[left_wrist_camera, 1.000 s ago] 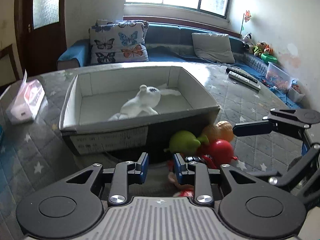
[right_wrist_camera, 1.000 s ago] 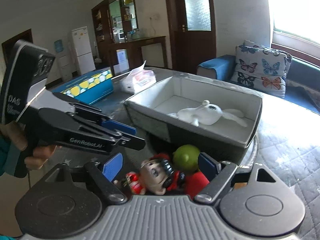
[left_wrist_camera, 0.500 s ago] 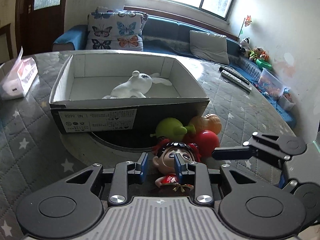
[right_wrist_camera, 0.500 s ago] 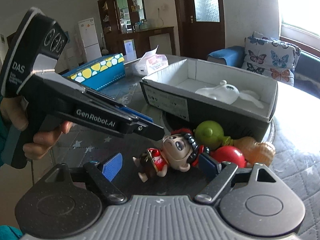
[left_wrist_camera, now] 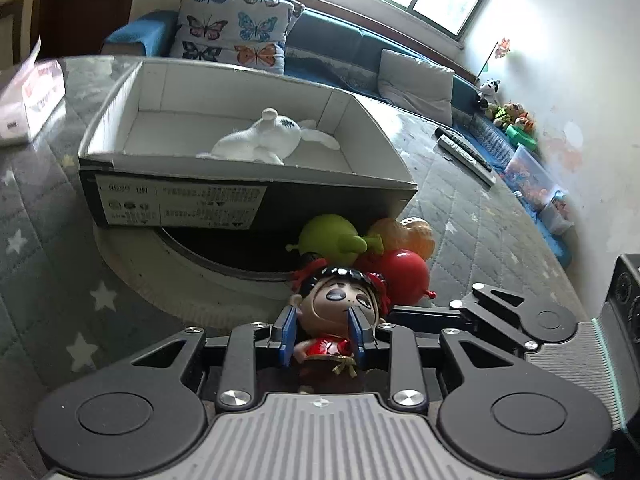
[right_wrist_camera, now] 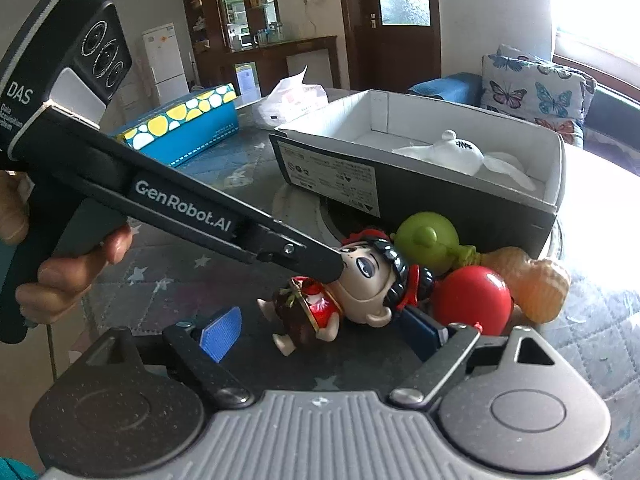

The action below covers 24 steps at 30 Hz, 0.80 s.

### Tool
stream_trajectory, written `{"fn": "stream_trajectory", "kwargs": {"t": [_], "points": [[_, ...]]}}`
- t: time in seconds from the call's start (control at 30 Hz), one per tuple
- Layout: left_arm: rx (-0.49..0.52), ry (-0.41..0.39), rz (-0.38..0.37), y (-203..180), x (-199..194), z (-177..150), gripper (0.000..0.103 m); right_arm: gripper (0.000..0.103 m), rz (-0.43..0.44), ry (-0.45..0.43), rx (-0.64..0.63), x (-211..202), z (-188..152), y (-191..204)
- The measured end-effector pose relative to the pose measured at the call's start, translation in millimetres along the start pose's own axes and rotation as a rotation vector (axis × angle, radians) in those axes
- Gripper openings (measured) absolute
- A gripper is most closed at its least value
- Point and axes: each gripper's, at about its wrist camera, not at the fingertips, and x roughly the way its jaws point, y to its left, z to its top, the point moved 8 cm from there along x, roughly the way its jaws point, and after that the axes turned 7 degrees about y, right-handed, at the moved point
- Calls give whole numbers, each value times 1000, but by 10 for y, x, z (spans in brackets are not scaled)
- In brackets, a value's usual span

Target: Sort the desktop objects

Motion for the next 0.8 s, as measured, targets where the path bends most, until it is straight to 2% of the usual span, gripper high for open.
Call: {"fn": "stream_trajectory", "kwargs": {"t": [0.17, 0.47, 0.5, 0.8], "points": [[-50, 19, -49, 45, 37, -28, 34, 89, 1, -1, 11, 146, 116, -255], [-95, 37, -73, 66, 65, -38, 34, 83, 3, 0, 14, 311, 319, -666], [-95, 38, -73, 66, 66, -42, 34, 80, 4, 1, 15, 329, 340, -710], [-71, 30, -45, 17, 77, -62, 35, 77, 5, -2, 12, 460, 527, -1090]]}}
